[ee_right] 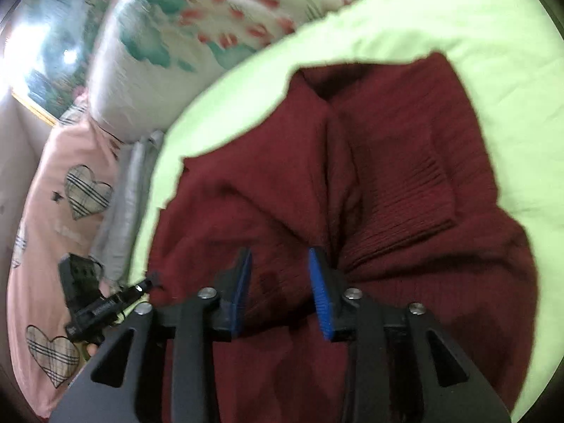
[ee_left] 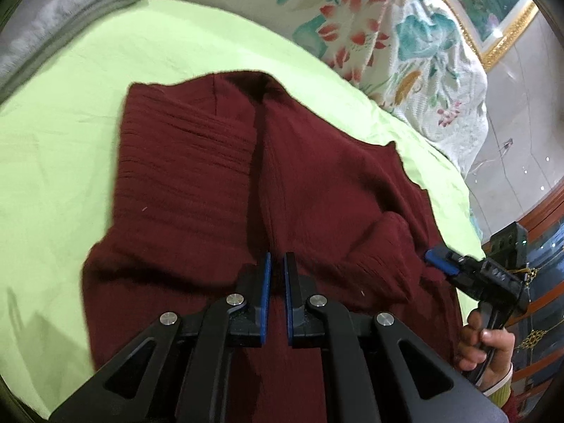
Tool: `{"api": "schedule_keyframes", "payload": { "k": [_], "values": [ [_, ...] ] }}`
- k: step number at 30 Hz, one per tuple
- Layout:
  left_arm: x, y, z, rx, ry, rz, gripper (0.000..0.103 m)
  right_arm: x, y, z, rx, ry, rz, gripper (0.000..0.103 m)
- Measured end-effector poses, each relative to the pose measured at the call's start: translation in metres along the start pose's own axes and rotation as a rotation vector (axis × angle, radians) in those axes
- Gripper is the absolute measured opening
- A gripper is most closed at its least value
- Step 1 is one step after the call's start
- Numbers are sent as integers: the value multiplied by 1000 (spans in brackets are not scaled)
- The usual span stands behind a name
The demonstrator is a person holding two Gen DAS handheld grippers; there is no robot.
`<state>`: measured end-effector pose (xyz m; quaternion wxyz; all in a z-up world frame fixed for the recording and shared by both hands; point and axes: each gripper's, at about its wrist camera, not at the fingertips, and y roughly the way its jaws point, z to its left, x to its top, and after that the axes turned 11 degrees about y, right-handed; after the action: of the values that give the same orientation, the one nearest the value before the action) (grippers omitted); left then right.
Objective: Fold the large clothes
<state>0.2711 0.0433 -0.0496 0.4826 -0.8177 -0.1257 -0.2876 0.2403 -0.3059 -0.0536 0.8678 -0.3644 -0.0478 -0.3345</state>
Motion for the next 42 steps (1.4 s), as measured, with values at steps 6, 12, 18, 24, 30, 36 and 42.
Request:
{"api": "schedule_keyframes", "payload": {
  "k": [6, 12, 18, 24, 30, 36, 42],
  "values": [
    [-31, -45, -3, 67, 5, -38, 29, -23, -45, -8, -44, -7, -75, 53],
    [-77, -87, 13, 150, -17, -51, 43, -57, -84, -34, -88, 50, -133, 53],
    [-117, -108, 34, 144, -63, -25, 51, -89, -122, -63, -117, 101, -183, 54],
    [-143, -107, 39, 99, -83, 26, 55, -105, -138, -82, -149, 128, -170, 55],
    [-161, -108, 29, 27, -49, 43, 66, -124, -135, -86, -64, 117, -60, 55],
    [-185, -118, 24, -66, -55, 54, 66, -154, -139, -81, 69, 94, 36, 55],
    [-207, -126, 14, -152, -17, 63, 63, -180, -136, -76, 187, 51, 128, 55]
  ]
}}
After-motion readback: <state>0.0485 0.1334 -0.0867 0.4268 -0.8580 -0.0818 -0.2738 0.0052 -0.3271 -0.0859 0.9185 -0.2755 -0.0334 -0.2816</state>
